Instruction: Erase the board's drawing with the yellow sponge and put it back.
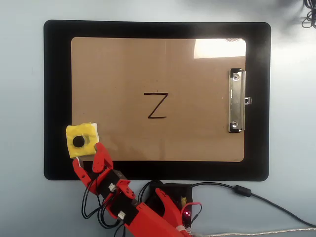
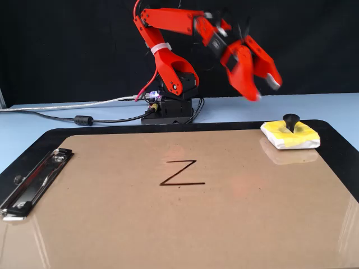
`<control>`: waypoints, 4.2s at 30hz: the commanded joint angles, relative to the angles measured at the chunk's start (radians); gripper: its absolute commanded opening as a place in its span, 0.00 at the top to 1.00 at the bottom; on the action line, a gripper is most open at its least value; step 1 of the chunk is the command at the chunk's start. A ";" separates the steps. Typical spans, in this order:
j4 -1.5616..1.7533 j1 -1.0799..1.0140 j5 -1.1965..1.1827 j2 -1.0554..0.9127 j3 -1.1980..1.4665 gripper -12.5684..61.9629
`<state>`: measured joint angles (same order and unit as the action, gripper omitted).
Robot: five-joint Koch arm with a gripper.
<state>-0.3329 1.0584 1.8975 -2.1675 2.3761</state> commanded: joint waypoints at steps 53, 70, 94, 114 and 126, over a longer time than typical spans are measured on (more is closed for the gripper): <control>-0.331 -0.885 -0.302 -0.106 -0.146 0.94; 0.334 -1.104 -0.396 0.074 0.225 0.94; 0.680 -1.091 -0.387 0.133 0.403 0.94; 0.672 -1.081 -0.385 0.175 0.353 0.94; 0.678 -1.092 -0.387 0.853 -0.339 0.94</control>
<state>0.3160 -0.0169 1.4987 -1.3146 2.0540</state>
